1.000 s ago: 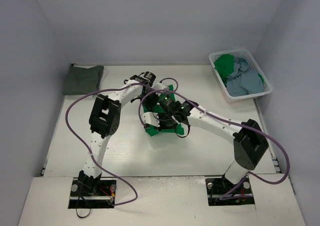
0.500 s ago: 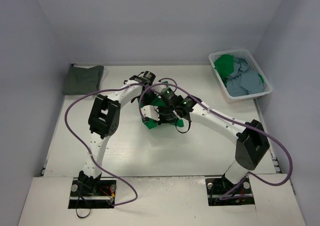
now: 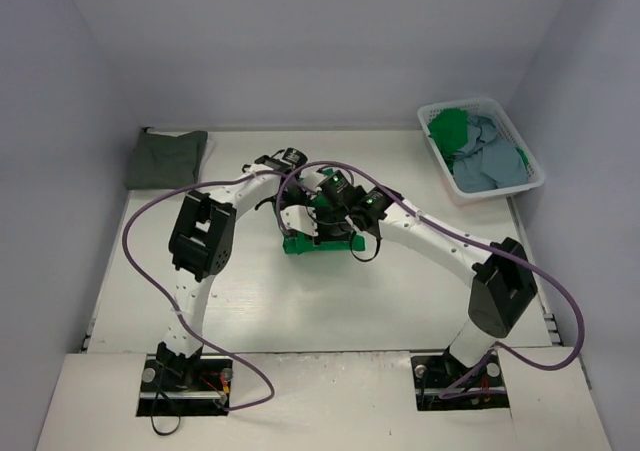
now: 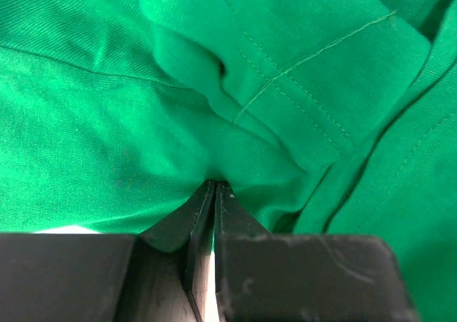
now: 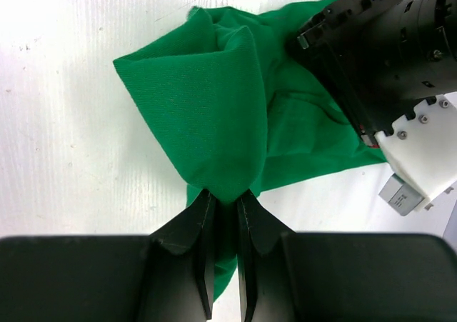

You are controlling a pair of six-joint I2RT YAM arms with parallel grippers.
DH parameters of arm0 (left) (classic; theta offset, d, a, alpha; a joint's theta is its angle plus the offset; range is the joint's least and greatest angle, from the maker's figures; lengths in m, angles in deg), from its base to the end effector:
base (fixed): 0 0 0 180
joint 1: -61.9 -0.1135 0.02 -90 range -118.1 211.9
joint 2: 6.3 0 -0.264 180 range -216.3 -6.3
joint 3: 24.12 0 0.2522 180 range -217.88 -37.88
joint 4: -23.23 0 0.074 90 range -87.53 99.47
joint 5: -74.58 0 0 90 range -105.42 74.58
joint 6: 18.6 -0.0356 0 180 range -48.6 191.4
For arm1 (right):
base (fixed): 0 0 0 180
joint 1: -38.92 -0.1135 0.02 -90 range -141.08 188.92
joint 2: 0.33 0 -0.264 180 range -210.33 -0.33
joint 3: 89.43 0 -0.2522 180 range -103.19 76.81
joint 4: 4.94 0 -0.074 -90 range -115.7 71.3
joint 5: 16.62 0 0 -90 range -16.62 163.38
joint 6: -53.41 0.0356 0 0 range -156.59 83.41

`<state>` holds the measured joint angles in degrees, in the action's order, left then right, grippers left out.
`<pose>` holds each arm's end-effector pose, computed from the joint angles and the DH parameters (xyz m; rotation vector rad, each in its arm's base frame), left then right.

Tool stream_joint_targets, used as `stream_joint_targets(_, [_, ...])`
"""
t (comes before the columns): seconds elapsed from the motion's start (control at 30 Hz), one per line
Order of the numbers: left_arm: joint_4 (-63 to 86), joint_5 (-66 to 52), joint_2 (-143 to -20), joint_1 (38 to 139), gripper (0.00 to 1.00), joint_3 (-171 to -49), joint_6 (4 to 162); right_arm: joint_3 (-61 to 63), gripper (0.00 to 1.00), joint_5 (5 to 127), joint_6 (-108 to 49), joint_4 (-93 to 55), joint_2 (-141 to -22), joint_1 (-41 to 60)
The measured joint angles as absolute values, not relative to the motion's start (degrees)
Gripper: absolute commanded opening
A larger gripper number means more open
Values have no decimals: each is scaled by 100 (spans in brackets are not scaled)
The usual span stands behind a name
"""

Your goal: Fold and stack the t-shirts

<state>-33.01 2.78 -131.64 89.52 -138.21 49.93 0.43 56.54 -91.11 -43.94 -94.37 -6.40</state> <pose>0.4036 -0.2237 0.1800 1.2134 2.4475 -0.4659 0.2524 0.2699 0.2861 -1.8465 1.3608 0.2577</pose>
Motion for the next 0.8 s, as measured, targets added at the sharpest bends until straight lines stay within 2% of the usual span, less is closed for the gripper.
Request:
stream_joint_targets(0.23, [-3325, 234, -13006, 8722, 11, -13819, 5091, -136, 0, 5639, -9184, -4405, -9767, -638])
stream_joint_targets(0.27, [-3321, 199, -12978, 8661, 20, -13865, 5104, -145, 0, 5637, -9203, -4407, -9804, -638])
stream_joint_targets(0.37, [-3126, -87, -12768, 8447, 23, -14046, 5172, -243, 0, 5639, -9245, -4453, -9885, -610])
stream_joint_targets(0.8, [-2617, -527, -12508, 7900, 24, -14422, 5437, -1120, 0, 5521, -9356, -4468, -10530, -328])
